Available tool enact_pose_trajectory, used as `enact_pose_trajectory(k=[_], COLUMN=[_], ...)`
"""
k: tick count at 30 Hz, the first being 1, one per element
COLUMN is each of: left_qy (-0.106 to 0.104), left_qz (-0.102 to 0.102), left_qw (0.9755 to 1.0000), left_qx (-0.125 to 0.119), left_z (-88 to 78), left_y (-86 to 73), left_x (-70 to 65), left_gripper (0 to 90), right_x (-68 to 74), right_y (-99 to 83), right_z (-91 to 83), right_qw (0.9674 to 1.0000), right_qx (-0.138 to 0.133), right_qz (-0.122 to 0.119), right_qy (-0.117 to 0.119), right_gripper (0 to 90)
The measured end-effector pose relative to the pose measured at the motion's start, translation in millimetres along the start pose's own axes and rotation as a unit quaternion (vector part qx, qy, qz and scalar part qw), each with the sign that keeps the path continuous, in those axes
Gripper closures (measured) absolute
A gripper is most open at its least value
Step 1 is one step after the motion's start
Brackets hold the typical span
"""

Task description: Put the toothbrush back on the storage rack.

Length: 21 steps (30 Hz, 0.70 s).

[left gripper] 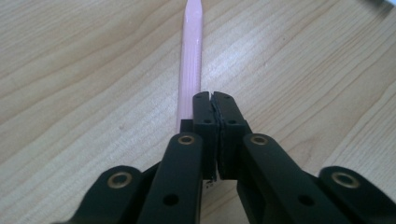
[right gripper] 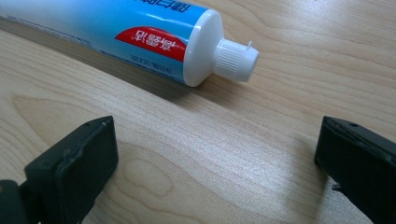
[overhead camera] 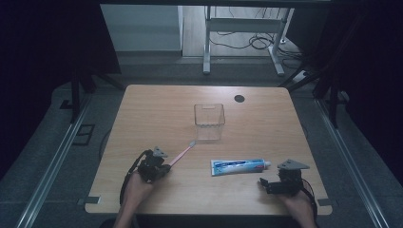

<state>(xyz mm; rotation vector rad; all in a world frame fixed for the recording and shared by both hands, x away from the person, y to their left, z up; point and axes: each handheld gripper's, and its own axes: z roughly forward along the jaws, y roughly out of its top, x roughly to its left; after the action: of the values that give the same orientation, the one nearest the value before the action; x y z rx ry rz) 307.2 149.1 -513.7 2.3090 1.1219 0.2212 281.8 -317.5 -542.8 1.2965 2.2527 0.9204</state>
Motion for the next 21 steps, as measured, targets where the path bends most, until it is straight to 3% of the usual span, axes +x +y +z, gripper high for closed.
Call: enact_pose_trajectory(k=[12,21], left_qy=[0.003,0.008], left_qz=[0.012,0.030], left_qw=[0.9990,0.9965], left_qx=[0.043,0.077], left_z=[7.4,19.2], left_y=[30.2,55.2], left_x=[5.9,5.2], left_gripper=[72.7,71.4], right_x=[0.0,0.1], right_y=[0.0,0.0], right_z=[0.0,-0.1], right_qw=[1.0000,1.0000], right_qx=[0.000,0.000], right_qz=[0.000,0.000], right_qy=[0.000,0.000], right_gripper=[0.0,0.0])
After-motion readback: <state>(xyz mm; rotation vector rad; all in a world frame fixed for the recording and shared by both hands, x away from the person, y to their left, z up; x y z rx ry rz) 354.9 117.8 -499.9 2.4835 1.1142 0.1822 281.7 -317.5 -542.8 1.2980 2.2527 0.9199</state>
